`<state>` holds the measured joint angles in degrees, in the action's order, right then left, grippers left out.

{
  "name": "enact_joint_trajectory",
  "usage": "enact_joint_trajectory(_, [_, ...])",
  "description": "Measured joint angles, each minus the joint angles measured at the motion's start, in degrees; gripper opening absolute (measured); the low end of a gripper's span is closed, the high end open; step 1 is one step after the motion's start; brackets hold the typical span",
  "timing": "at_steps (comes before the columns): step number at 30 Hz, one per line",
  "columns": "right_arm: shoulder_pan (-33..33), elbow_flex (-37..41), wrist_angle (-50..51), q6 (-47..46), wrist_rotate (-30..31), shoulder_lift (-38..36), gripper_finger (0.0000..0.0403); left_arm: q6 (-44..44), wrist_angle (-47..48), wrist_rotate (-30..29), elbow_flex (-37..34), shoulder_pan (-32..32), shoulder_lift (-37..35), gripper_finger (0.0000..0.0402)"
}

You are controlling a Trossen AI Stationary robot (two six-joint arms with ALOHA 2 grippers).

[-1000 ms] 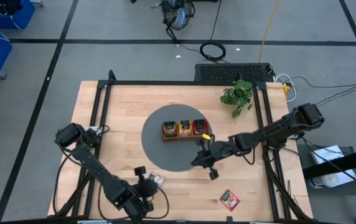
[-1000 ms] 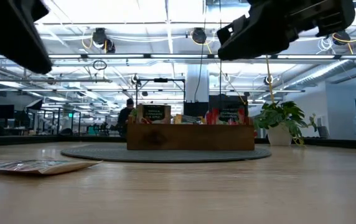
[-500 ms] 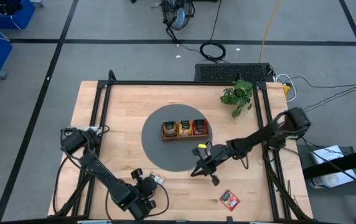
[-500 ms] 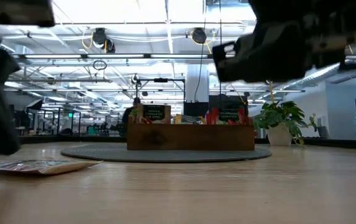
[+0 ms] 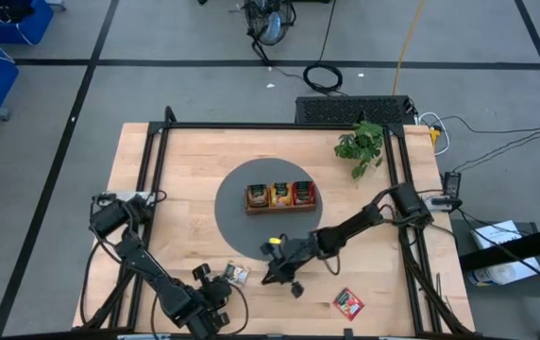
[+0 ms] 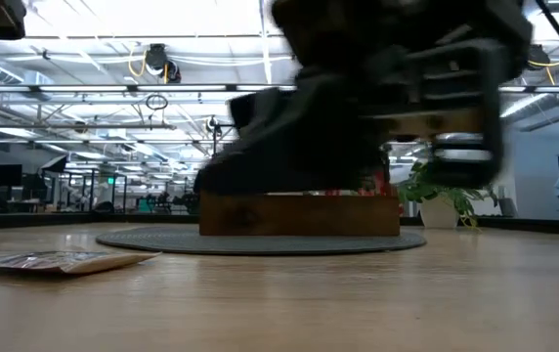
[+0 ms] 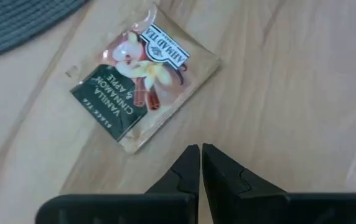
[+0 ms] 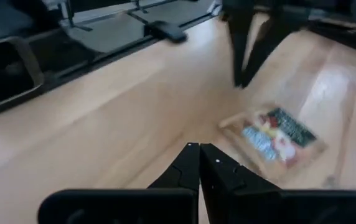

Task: Pick & Place Tea
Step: Put the light brown tea sachet into the left section of the wooden organizer

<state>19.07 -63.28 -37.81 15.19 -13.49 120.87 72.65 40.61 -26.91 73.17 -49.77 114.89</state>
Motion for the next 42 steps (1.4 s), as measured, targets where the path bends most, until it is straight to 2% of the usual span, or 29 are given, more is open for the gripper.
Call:
enact_joint_trajectory(5, [-1.7, -5.0, 3.2, -0.9, 0.6, 4.3, 0.0, 1.0, 0.2, 1.6, -0.2, -0.2, 0.3, 0.0026])
enact_joint_trajectory(11, [-2.3, -7.8, 2.0, 0.2, 6.0, 5.9, 0.0, 4.3, 1.3, 0.6, -3.6, 1.8, -0.1, 0.0026])
enact_joint_trajectory(17, [-2.3, -7.9, 3.2, 0.7, 5.8, 5.9, 0.0, 6.8, 2.2, -1.0, -6.5, 4.0, -0.1, 0.0026])
enact_joint_trajectory(24, [-3.0, -7.8, 1.2, 0.6, 4.9, 8.3, 0.0, 3.8, 0.6, -1.9, -6.8, 5.3, 0.1, 0.0026])
enact_joint_trajectory(37, [-4.3, -8.1, 3.8, -0.9, 2.1, 10.4, 0.0, 2.8, 0.3, -3.4, -7.2, 3.6, -3.0, 0.0026])
enact_joint_trajectory(39, [-5.0, -8.1, 3.3, -2.2, -0.3, 11.2, 0.0, 5.1, 2.9, -5.8, -7.2, 2.9, -4.2, 0.0026])
enact_joint_trajectory(42, [-5.7, -8.1, 3.7, -4.3, -0.8, 12.3, 0.0, 14.7, 9.9, -10.2, -7.1, 2.9, -6.2, 0.0026])
